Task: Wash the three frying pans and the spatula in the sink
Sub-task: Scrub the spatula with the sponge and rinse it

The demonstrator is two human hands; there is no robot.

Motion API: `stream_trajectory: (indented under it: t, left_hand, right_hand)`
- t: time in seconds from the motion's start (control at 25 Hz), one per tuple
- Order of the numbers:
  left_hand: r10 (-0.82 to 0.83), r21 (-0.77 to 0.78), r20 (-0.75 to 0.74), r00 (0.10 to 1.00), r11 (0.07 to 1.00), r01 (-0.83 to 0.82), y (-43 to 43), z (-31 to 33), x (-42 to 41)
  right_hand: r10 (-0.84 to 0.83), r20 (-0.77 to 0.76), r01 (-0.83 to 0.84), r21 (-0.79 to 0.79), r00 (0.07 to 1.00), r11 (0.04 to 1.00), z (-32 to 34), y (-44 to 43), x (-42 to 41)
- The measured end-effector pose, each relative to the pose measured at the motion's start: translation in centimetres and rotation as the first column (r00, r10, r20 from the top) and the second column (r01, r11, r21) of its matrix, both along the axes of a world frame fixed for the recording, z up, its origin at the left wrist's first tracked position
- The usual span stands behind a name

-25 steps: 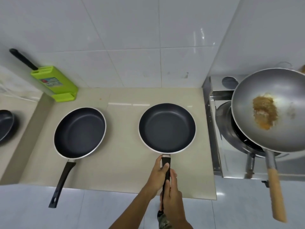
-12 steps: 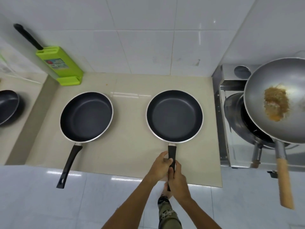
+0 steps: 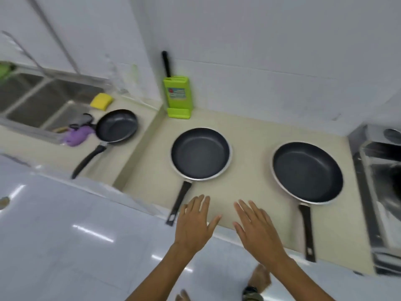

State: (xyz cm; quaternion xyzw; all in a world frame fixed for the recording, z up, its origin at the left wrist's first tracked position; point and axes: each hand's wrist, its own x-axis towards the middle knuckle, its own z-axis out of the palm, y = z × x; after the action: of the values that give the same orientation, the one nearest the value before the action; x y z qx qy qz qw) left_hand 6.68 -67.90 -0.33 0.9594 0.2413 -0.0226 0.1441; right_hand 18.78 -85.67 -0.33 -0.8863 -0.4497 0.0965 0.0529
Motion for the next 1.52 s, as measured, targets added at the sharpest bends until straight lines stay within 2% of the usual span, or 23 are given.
stream_trajectory:
  t: [0.12,0.28,0.4,0.56,0.64,0.8,0.88,1.0,1.08,1.28,1.52]
  left_hand:
    - [0.164,0.115,0.144,0.976,0.977,-0.181,10.2,3.5,-9.7]
    - [0.379,0.233,0.250,0.891,0.870,-0.436,22.3,8.8,-22.1]
    - [0.467,0.240,0.244,0.850,0.820,-0.519,29.9,10.6,-26.8]
    - [0.499,0.249,0.270,0.823,0.790,-0.560,41.3,10.5,-28.8]
    - [0.497,0.270,0.256,0.829,0.787,-0.555,48.5,9.9,-29.3]
    - [0.488,0.235,0.234,0.841,0.811,-0.536,62.7,9.5,-30.3]
    - [0.495,0.254,0.233,0.837,0.800,-0.544,69.2,9.9,-30.9]
    - [0.474,0.203,0.203,0.857,0.835,-0.511,77.9,9.5,-31.1]
    - [0.419,0.235,0.220,0.881,0.854,-0.465,83.1,8.9,-30.5]
    - [0.244,0.195,0.127,0.962,0.944,-0.265,95.2,7.3,-27.7]
    - [0.014,0.157,-0.014,1.000,0.987,-0.012,103.6,5.7,-23.7]
  right_hand:
    - [0.089,0.106,-0.101,0.116,0.990,0.988,1.6,8.9,-6.2]
    - [0.234,0.189,-0.272,0.204,0.954,0.941,5.3,24.0,-14.8]
    - [0.320,0.218,-0.371,0.261,0.922,0.891,8.5,35.5,-19.6]
    - [0.346,0.250,-0.414,0.312,0.904,0.855,9.8,49.4,-23.4]
    - [0.343,0.269,-0.418,0.309,0.900,0.854,9.1,56.9,-24.5]
    - [0.300,0.189,-0.346,0.299,0.935,0.889,9.5,71.1,-26.2]
    - [0.279,0.266,-0.357,0.317,0.923,0.879,10.6,77.1,-26.7]
    - [0.256,0.267,-0.336,0.317,0.929,0.887,11.8,85.1,-26.6]
    - [0.200,0.297,-0.296,0.323,0.934,0.899,11.4,89.1,-26.3]
    - [-0.035,0.197,-0.014,0.241,0.980,0.970,9.4,97.5,-25.5]
    - [-0.287,-0.016,0.287,0.099,0.958,0.953,5.8,102.1,-24.4]
